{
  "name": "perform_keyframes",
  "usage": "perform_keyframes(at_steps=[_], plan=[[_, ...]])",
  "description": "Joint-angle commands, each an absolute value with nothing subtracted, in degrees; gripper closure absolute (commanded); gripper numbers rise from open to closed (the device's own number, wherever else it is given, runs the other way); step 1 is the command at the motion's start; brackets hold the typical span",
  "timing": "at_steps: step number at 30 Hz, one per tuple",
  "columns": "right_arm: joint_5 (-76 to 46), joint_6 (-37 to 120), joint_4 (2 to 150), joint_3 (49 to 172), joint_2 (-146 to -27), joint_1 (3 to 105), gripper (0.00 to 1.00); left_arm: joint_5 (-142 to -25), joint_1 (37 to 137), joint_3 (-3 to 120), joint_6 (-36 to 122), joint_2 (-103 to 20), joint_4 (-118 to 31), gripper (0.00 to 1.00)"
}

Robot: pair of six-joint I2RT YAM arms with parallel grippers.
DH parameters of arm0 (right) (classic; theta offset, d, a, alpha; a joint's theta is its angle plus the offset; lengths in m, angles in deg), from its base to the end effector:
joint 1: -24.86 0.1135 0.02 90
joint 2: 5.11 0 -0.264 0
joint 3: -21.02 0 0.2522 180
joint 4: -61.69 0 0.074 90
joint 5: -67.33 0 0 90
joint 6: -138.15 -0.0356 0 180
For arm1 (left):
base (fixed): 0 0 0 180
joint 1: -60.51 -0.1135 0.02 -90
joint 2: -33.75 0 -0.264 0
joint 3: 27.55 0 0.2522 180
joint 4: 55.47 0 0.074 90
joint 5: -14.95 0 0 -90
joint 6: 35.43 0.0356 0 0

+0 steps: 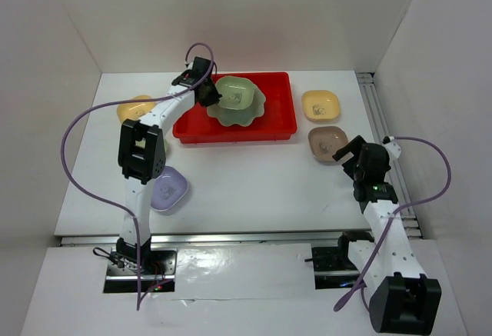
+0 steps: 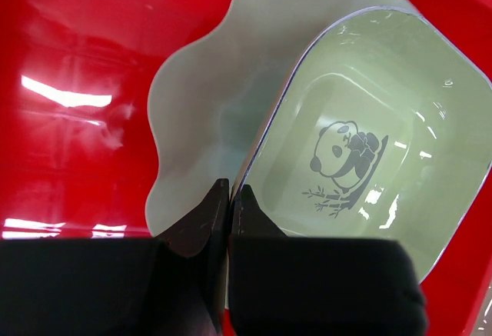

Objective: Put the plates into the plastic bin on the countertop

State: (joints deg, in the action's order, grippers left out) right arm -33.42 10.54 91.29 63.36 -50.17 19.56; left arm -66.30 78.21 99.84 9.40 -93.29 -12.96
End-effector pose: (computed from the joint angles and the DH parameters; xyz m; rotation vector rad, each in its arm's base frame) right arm 0.1762 -0.0230 0.2301 0.8793 1.9364 0.1335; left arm 0.4896 -0.1506 0.2525 -0.6289 2.2407 -0.3862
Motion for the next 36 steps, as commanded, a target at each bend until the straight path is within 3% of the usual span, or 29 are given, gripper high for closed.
perform_keyframes(at_steps=[1,5,16,21,36], plan=[[-32.43,8.34,88.46,62.82,-51.16,19.23,0.0,-68.9,78.36,101.88,8.61,-93.69,-14.64,0.97],[-32.43,8.34,88.46,62.3,-50.55,19.23,0.0,-68.9,78.36,100.57,8.08,-93.69,-14.64,0.97],[-31.38,7.81,87.14,59.92,-50.99,19.23,0.0,-68.37,78.36,100.03,7.02,-94.74,-15.34,0.63],[-31.38,7.81,87.14,60.45,-51.52,19.23,0.0,-69.6,78.36,100.03,7.02,-94.13,-15.34,0.62],[-31.9,6.58,87.67,59.22,-55.64,19.23,0.0,-68.9,79.94,98.8,7.02,-89.21,-14.38,0.14]])
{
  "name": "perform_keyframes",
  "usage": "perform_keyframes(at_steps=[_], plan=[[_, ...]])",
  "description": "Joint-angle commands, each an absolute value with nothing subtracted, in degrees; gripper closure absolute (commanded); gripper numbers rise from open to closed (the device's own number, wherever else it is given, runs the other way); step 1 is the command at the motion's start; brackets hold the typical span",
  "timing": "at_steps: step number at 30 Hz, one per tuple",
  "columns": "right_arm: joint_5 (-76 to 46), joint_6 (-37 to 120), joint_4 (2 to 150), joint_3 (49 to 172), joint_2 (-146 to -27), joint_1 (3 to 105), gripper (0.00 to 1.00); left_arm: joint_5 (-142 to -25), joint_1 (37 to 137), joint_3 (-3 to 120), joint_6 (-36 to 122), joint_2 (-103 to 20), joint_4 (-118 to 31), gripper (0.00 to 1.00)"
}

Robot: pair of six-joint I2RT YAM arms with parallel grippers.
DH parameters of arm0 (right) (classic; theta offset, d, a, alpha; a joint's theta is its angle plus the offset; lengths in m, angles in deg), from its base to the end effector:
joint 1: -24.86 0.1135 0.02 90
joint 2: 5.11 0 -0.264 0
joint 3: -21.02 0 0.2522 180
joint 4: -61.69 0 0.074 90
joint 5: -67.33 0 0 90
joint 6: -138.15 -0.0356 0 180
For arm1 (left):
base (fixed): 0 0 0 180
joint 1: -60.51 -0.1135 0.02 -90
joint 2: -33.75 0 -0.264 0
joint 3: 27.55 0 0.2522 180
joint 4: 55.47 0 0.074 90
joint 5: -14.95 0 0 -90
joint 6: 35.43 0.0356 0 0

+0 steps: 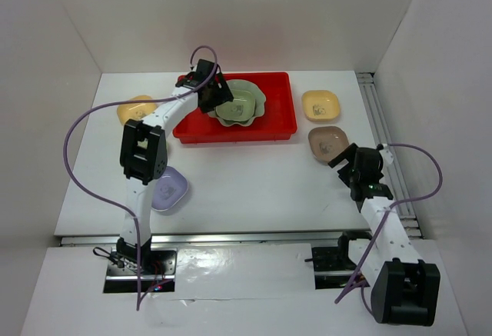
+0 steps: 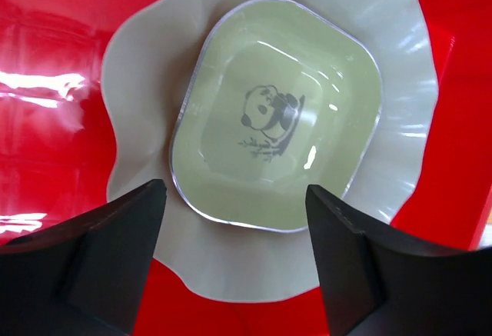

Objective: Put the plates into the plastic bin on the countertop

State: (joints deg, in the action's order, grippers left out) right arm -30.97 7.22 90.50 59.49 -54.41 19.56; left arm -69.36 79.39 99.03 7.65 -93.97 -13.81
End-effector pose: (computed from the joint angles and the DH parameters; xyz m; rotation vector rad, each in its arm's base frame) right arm 0.1784 -0.0217 0.1966 0.9574 2.0467 0.1688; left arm 0.4874 -0.1630 0.2430 -0.6212 2.2762 -0.4614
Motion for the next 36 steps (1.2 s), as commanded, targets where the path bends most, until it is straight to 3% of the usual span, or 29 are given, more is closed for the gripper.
perform_keyframes(at_steps=[1,7,9,15,25,33,36], plan=[[-31.9,5.97,86.97,59.22,-56.17,19.23,0.0,-68.29,79.94,98.8,7.02,-87.9,-14.38,0.13],[-33.05,4.38,82.94,57.03,-58.63,19.23,0.0,-68.9,79.94,98.8,9.03,-83.25,-14.38,0.08],[-33.05,3.86,81.87,57.02,-60.99,18.71,0.0,-68.9,80.63,98.8,10.87,-80.61,-14.38,0.0],[-33.66,2.8,77.12,58.34,-66.63,18.7,0.03,-70.83,82.31,97.23,15.01,-73.31,-14.38,0.0],[-32.52,2.27,73.43,60.98,-70.95,17.04,0.04,-69.25,86.27,81.06,16.25,-57.93,-17.45,0.0],[-31.2,1.74,73.52,61.84,-65.32,17.03,0.05,-68.55,87.41,77.36,16.25,-56.77,-18.16,0.0],[-31.73,1.74,74.13,64.92,-73.03,17.03,0.05,-69.07,87.41,77.36,15.64,-56.77,-18.16,0.0]])
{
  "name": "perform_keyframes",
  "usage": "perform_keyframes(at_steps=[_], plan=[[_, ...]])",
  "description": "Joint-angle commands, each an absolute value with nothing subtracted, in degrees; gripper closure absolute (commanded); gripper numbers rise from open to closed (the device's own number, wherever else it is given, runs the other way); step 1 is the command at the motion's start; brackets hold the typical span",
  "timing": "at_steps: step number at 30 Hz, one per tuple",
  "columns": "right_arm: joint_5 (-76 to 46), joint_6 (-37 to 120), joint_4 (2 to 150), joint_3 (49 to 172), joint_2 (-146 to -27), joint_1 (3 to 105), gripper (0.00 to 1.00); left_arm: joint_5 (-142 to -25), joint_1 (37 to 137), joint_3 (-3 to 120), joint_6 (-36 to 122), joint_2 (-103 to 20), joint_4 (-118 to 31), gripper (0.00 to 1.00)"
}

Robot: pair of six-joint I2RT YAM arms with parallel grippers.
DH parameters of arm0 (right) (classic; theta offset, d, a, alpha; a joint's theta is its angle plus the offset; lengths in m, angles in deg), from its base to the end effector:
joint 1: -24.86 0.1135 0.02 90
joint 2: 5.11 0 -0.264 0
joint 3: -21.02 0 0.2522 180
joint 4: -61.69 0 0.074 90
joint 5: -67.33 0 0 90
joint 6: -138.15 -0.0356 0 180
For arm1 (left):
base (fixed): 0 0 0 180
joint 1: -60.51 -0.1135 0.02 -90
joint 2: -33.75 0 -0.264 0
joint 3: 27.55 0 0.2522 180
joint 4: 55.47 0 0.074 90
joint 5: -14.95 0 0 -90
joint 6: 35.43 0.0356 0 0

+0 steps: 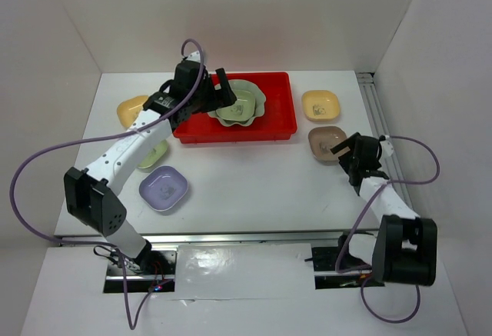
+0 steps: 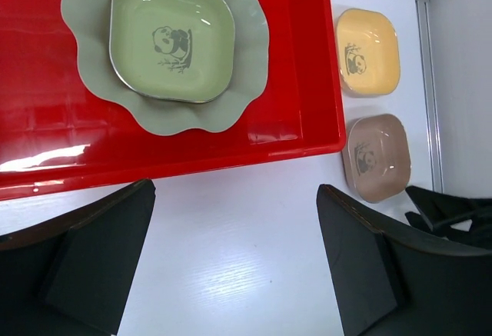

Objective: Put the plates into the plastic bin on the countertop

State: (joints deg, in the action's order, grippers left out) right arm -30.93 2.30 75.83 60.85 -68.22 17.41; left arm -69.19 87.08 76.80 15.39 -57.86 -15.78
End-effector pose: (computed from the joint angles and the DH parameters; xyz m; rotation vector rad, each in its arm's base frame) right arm 0.2165 -0.0335 0.1829 1.0678 1.9509 0.2095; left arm 0.3334 -0.1627 0.3834 -0.2952 2.0735 -0.6070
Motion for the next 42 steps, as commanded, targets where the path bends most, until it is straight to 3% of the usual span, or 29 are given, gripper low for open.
perform_keyframes(at_steps=[1,7,13,15,17,21,22,24,29,32,36,42], plan=[[-31.73,2.35,74.13,66.85,-75.14,17.03,0.05,-69.08,87.41,77.36,15.63,-55.99,-18.16,0.0],[-32.34,2.36,70.79,68.0,-82.71,16.51,0.16,-69.08,87.94,75.52,15.54,-50.89,-16.92,0.0],[-33.04,2.89,70.27,68.62,-84.74,16.51,0.39,-67.85,88.46,73.49,15.55,-45.35,-16.31,0.0],[-33.05,2.89,70.27,68.62,-85.27,15.98,0.4,-67.23,88.46,71.83,15.55,-43.33,-16.31,0.0],[-33.05,2.89,70.88,68.62,-86.06,15.98,0.49,-66.71,88.46,71.12,15.55,-42.19,-16.31,0.0],[-33.05,2.36,71.5,68.62,-87.29,15.45,0.54,-65.48,88.46,70.5,16.07,-41.57,-15.61,0.0],[-33.66,2.36,71.5,68.1,-87.29,15.45,0.58,-65.47,88.46,70.5,16.07,-42.18,-15.61,0.0],[-34.28,1.66,72.9,68.1,-87.29,15.45,0.77,-64.95,88.46,71.03,16.07,-42.18,-14.73,0.0],[-36.12,-0.1,76.5,68.1,-84.22,15.45,0.85,-64.95,88.46,70.41,16.07,-42.18,-14.73,0.0],[-37.35,-1.85,78.25,68.1,-80.63,15.45,0.97,-64.95,88.46,69.71,16.07,-42.18,-14.73,0.0],[-40.59,-3.53,81.33,68.1,-75.69,15.45,1.0,-66.17,88.46,69.19,16.07,-42.71,-14.73,0.0],[-47.72,-3.62,88.9,77.67,-73.32,19.75,1.0,-66.18,88.46,67.51,16.6,-41.57,-14.73,0.0]])
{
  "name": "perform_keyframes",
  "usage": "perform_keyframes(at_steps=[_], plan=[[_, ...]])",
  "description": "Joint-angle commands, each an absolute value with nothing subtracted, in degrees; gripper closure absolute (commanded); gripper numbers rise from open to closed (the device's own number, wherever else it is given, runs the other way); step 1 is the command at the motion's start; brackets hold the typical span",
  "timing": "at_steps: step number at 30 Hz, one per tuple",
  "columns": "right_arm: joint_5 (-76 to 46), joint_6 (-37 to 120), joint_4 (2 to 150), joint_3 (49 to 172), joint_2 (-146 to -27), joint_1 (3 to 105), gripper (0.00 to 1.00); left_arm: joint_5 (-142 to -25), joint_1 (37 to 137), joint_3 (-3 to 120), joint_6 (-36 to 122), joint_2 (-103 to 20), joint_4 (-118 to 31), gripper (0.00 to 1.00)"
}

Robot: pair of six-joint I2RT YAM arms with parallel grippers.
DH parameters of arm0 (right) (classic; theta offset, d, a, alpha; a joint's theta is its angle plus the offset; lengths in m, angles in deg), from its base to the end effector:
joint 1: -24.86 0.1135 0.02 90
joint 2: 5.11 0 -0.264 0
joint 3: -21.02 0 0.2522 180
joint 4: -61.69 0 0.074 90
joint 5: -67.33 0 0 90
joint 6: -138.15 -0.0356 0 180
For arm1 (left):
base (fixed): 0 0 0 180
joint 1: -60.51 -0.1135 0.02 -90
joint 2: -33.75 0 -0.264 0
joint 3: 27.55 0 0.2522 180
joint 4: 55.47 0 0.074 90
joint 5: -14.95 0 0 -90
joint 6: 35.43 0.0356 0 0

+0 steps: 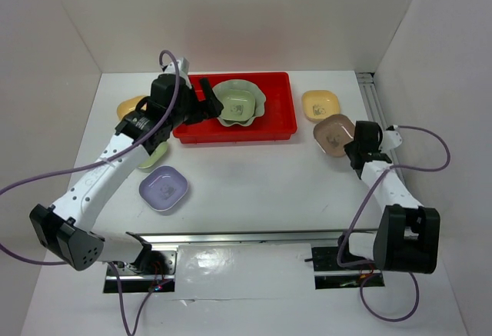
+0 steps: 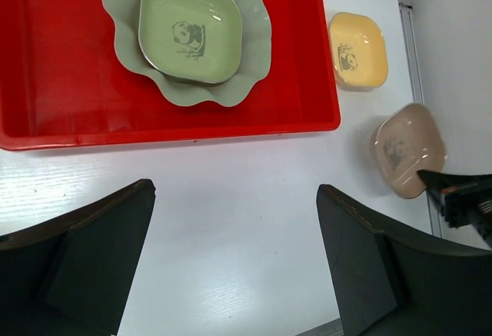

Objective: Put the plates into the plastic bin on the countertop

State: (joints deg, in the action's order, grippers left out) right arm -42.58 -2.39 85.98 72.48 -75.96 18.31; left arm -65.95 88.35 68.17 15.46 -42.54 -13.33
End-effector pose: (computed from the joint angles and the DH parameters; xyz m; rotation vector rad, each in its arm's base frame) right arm 0.2460 -0.0404 0.2049 1.2351 1.9136 -0.0057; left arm 0.2643 -0.1332 0.4117 -0.3032 1.9893 -0.6043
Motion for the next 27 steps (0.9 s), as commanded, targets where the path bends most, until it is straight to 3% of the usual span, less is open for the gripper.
perform_keyframes(at_steps=[1,8,13,16,21,27], plan=[[-47.72,-2.75,88.9,77.68,-72.62,19.76,1.0,-66.18,88.46,67.51,16.6,-40.96,-14.73,0.0],[-33.16,9.19,76.78,84.78,-71.98,22.31,1.0,-62.14,88.99,65.93,12.57,-37.44,-10.7,0.0],[-16.12,20.53,78.95,102.25,-89.37,26.25,1.0,-56.43,88.99,65.4,5.63,-33.23,-0.43,0.0],[-13.02,25.46,81.68,113.16,-98.49,31.43,1.0,-57.03,89.51,62.51,5.0,-29.54,0.3,0.0],[-14.22,29.78,84.32,127.12,-109.07,38.2,1.0,-57.13,90.04,59.25,7.37,-26.19,3.46,0.0],[-23.45,24.88,83.45,133.3,-116.99,45.15,1.0,-56.42,90.04,56.35,10.09,-21.63,4.08,0.0]])
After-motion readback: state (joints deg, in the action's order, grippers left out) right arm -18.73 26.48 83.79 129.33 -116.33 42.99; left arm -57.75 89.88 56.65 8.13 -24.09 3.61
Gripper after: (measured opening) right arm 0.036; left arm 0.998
